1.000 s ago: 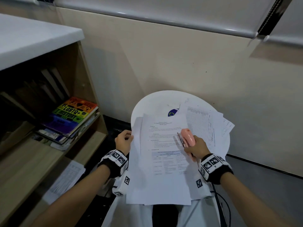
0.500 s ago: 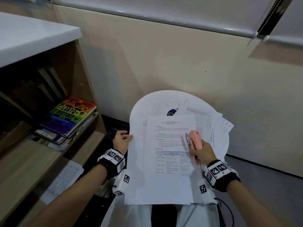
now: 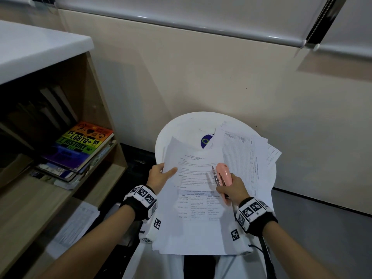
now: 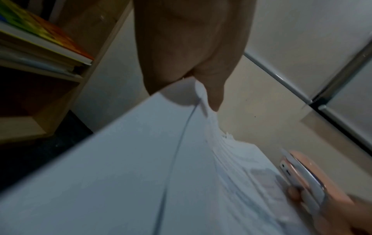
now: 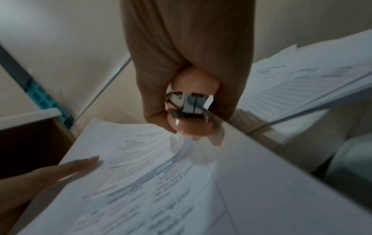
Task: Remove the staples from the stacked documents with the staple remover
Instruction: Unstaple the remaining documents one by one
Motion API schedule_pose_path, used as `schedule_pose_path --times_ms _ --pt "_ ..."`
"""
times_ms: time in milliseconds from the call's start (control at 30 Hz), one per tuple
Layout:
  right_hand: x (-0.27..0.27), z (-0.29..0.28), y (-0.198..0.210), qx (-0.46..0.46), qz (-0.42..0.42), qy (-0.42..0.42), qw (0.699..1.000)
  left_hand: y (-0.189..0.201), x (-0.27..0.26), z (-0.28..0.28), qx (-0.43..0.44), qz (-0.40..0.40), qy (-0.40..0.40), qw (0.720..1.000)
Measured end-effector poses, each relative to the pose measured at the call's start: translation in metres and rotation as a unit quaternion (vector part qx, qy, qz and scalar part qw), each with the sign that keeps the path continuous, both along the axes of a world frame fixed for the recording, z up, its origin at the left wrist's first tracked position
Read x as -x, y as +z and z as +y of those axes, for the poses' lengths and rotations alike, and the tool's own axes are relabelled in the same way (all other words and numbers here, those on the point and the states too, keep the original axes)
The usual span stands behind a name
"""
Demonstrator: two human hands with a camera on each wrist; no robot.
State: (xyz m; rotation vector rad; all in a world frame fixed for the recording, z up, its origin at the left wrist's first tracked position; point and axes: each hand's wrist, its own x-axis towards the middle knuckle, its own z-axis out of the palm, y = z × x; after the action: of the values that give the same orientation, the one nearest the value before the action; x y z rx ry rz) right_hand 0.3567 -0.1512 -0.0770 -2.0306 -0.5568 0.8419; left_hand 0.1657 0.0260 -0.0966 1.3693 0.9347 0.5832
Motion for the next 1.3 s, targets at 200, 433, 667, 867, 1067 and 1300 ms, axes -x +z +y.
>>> schedule_pose_path --times_ms 200,433,667,867,1067,1300 --pt "-0.007 -0.005 0.040 -0.095 0.058 0.023 0.994 0.066 0.004 0.000 -0.020 -0.087 -0.020 0.996" --pt "0.014 0.011 0.120 -0.274 -0.030 -0.006 0.961 0.152 -0.009 -0.010 -0.193 -0.223 0.024 0.955" --pt "0.024 0.007 0.152 -0.376 -0.152 -0.011 0.914 0.182 -0.015 -0.004 -0.303 -0.241 0.096 0.917" --pt "0.016 0.003 0.138 -0.373 -0.115 -0.004 0.920 0.164 -0.023 -0.018 -0.279 -0.226 -0.006 0.933" --pt "0.014 0.000 0.140 -0.364 -0.123 0.001 0.923 0.156 -0.032 -0.016 -0.242 -0.202 -0.014 0.949" --pt "0.022 0.011 0.155 -0.409 -0.138 -0.015 0.902 0.172 -0.045 -0.023 -0.344 -0.173 0.063 0.921"
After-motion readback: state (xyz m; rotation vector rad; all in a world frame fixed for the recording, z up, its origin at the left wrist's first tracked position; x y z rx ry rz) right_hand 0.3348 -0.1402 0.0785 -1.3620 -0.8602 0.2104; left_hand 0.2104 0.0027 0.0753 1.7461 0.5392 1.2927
